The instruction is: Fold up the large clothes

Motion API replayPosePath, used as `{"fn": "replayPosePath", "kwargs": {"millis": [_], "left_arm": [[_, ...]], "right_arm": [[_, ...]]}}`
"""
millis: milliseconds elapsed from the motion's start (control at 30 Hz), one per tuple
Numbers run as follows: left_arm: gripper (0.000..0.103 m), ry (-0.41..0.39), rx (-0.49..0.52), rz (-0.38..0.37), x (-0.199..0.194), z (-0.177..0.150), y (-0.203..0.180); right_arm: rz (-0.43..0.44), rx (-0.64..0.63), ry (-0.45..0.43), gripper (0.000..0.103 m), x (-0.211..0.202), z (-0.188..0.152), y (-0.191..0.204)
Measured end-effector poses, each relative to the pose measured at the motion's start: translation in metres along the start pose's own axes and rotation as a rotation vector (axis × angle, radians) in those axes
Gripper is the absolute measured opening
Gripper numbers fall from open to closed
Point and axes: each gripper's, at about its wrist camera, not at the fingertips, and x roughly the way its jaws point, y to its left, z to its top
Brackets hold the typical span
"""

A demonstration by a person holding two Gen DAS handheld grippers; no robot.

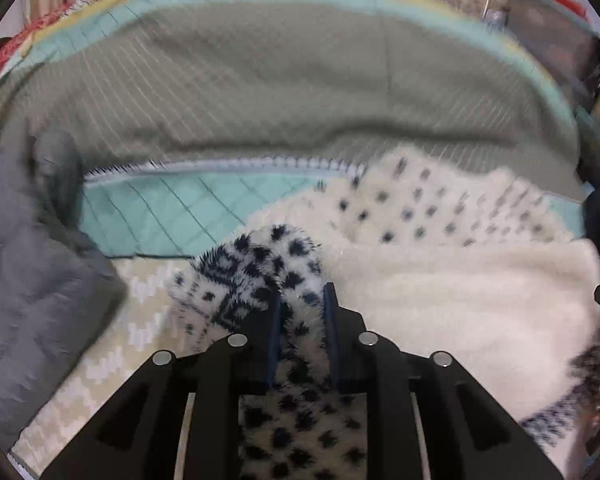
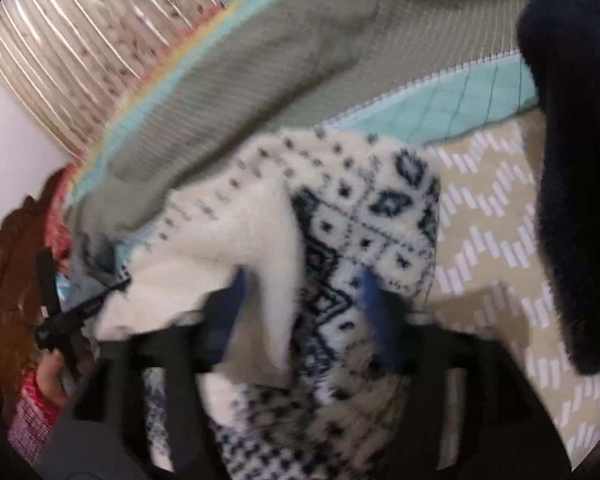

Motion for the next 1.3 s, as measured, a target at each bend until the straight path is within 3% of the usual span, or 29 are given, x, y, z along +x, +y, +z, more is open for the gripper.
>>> {"fn": "replayPosePath", "kwargs": {"millis": [167,300,333,400,467,567,633,733,833,1000,1133,1300], "left_arm": [[0.043,-0.119,-0.127,-0.095,-0.059,-0.005,0.031],[0.043,-0.097,-0.135,-0.155,-0.061,-0.022,0.024],[0.043,-0.086,-0.109,-0.148,-0.056,-0.027,0.017],[0.043,0.013,-0.019,-0.095,-0.025,-0.039,-0.003],[0.043,0.17,0.063,-0.023,0.014,-0.054,-0.013],[0.043,0.117,0.064,-0.009,-0.006,-0.056,-0.013],[0.043,0.08,0.033,-0.05,-0.037,-0.054,-0.008],[0.046,-0.026,0.015,-0.083,-0.1,-0.068,0.008],[0.061,-0.017,-0.009,-0.088,-0.143,-0.109,0.029],[0.064,0.144,-0.082,-0.133,-0.168,-0.205,0.057],[0.064,0.226,-0.183,-0.253,-0.174,-0.264,0.065],[0.065,0.267,-0.257,-0.337,-0.165,-0.299,0.052]], "right_arm": [[-0.027,-0.155,-0.036,0.078,-0.027,-0.002,0.041],[-0.028,-0.315,0.049,0.066,-0.005,-0.022,0.082],[-0.086,-0.352,0.062,0.066,0.004,-0.028,0.083],[-0.279,-0.362,0.109,0.066,0.028,-0.031,0.06],[-0.267,-0.312,0.151,0.064,0.032,-0.032,0.038],[-0.255,-0.318,0.088,0.065,-0.009,-0.031,0.053],[-0.212,-0.322,0.032,0.066,-0.05,-0.034,0.057],[-0.203,-0.294,-0.031,0.083,-0.111,-0.053,0.049],[-0.196,-0.237,-0.033,0.085,-0.16,-0.09,0.026],[-0.207,-0.156,0.048,0.085,-0.21,-0.163,-0.015],[-0.203,-0.134,0.107,0.085,-0.22,-0.214,-0.032],[-0.177,-0.126,0.172,0.085,-0.213,-0.25,-0.043]]}}
